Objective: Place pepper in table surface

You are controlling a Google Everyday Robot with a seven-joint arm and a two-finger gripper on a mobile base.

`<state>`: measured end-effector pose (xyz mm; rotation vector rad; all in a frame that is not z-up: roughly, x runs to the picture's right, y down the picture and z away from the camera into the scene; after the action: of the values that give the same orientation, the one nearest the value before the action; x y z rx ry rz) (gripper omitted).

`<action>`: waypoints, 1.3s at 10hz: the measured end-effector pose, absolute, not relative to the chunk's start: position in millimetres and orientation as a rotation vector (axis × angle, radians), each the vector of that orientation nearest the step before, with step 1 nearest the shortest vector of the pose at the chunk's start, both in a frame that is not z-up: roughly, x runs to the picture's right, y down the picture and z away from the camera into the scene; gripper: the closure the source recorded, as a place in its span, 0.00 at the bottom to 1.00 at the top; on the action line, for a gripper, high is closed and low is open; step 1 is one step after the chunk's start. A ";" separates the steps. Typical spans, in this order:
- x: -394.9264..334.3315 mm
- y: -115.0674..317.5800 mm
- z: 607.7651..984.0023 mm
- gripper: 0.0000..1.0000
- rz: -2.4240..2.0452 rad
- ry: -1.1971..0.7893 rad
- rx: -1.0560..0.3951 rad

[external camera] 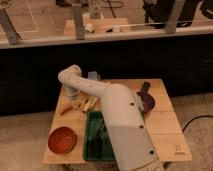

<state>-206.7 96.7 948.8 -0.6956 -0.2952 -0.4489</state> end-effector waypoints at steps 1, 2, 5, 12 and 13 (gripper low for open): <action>-206.0 96.5 948.6 0.67 -0.448 -0.293 -0.695; -205.3 95.9 949.2 0.67 -0.449 -0.289 -0.692; -205.4 93.0 944.5 0.67 -0.440 -0.298 -0.694; -180.0 22.0 911.8 0.67 -0.351 -0.311 -0.567; -172.4 8.9 904.9 0.67 -0.329 -0.311 -0.540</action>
<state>-172.4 8.9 904.9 -0.5397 -0.3112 -0.3293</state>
